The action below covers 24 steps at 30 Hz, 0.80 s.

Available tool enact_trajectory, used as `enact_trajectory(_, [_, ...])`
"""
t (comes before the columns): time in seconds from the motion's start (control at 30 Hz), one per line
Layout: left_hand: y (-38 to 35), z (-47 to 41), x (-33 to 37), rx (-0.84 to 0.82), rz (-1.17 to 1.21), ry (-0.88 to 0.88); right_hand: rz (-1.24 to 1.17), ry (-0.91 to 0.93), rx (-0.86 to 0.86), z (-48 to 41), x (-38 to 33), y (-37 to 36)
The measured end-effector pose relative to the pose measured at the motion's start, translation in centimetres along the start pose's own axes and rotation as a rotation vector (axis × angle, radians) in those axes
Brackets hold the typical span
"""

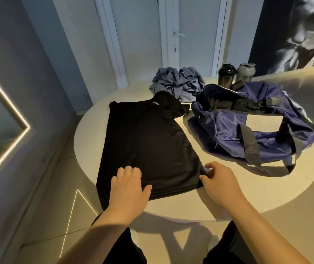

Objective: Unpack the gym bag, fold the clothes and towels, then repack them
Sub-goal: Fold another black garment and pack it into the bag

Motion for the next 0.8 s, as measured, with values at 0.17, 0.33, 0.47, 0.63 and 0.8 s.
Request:
enact_trajectory(0.17, [0.7, 1.0, -0.6, -0.014, 0.262, 0.04, -0.076, 0.03, 0.015, -0.1, -0.3, 0.5])
enact_trajectory(0.33, [1.6, 0.3, 1.0, -0.191, 0.282, 0.054, -0.381, 0.032, 0.007, 0.2, -1.2, 0.9])
enact_trajectory(0.47, [1.7, -5.0, 3.8, -0.241, 0.493, 0.064, -0.533, 0.083, 0.026, 0.6, -3.0, 1.6])
enact_trajectory(0.63, [-3.5, -14.1, 7.9, -0.424, 0.641, 0.288, -0.544, 0.1, 0.057, 0.8, -3.3, 1.2])
enact_trajectory(0.8, [-5.7, -17.5, 9.8, -0.483, 0.461, 0.282, -0.599, 0.113, 0.069, 0.9, -3.7, 0.9])
Point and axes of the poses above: each hand's wrist, its own z-axis away from the middle knuckle, its own y-axis out of the back of the hand, x = y × z, the point moved 8 cm from there along -z, towards the middle knuckle, and after that the axes turned 15 degrees about z, right-handed, at the moved point
